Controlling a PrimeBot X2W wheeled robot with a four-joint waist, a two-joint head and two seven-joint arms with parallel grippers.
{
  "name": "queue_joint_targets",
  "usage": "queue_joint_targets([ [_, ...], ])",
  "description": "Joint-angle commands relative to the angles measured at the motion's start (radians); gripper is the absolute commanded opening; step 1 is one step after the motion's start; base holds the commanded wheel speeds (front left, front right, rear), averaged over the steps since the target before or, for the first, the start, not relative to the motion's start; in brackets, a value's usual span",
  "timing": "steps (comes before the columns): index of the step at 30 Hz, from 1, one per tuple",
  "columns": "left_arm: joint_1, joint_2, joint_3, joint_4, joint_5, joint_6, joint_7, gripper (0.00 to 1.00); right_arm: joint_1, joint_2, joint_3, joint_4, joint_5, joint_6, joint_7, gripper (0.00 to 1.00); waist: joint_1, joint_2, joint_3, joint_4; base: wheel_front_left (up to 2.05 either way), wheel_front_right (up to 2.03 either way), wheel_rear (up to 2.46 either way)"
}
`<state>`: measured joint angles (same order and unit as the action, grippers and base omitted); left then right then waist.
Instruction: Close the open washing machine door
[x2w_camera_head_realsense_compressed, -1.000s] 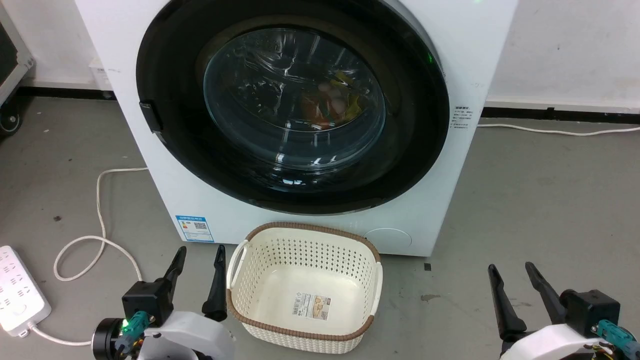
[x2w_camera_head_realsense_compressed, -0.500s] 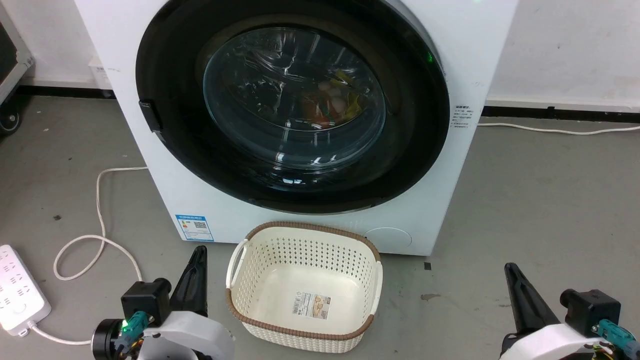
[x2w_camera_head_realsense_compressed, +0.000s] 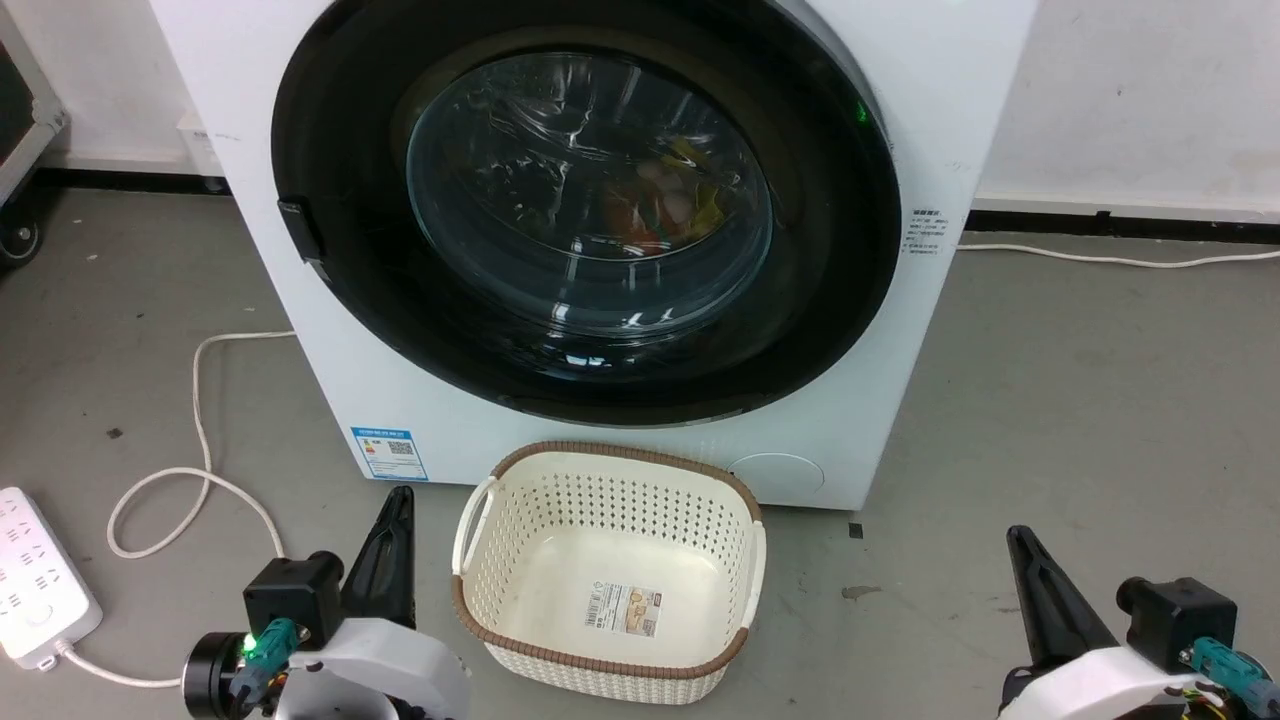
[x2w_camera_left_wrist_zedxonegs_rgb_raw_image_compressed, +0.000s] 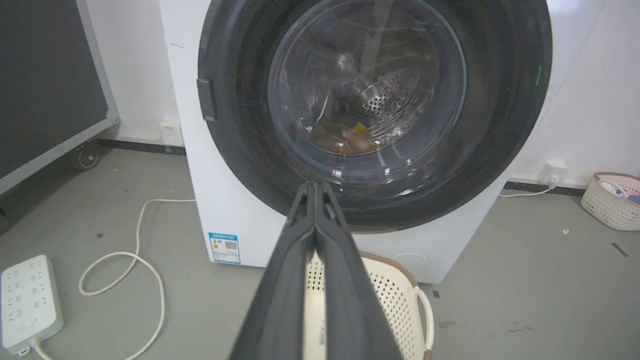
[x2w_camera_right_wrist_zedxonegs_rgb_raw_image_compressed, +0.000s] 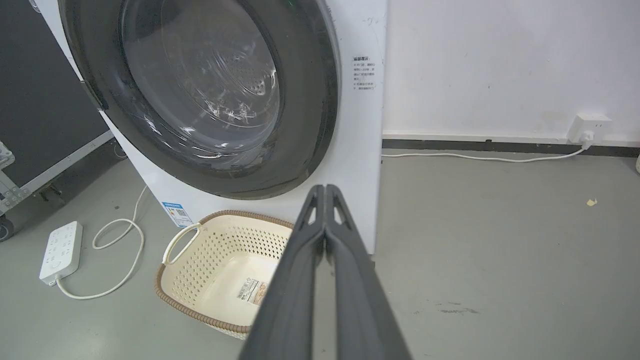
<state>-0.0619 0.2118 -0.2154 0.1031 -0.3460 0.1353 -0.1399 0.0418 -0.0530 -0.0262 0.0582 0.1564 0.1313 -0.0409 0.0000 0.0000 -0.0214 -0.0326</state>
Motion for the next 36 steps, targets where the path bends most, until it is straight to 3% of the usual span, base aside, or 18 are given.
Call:
queue_joint_targets([
  [1,0.008,-0.004,0.008,-0.007,0.015,-0.008,0.006,0.00,-0.005,0.000,0.002,-0.006,-0.012,0.000,0.001,0.00,0.0000,0.0000,0.000,0.001,0.00,0.00,0.00],
  [36,0.025,-0.054,0.073,-0.037,0.119,-0.048,0.048,0.00,-0.017,0.001,0.010,-0.023,-0.057,0.000,0.014,0.00,0.0000,0.0000,0.007,0.011,0.00,0.00,0.00],
])
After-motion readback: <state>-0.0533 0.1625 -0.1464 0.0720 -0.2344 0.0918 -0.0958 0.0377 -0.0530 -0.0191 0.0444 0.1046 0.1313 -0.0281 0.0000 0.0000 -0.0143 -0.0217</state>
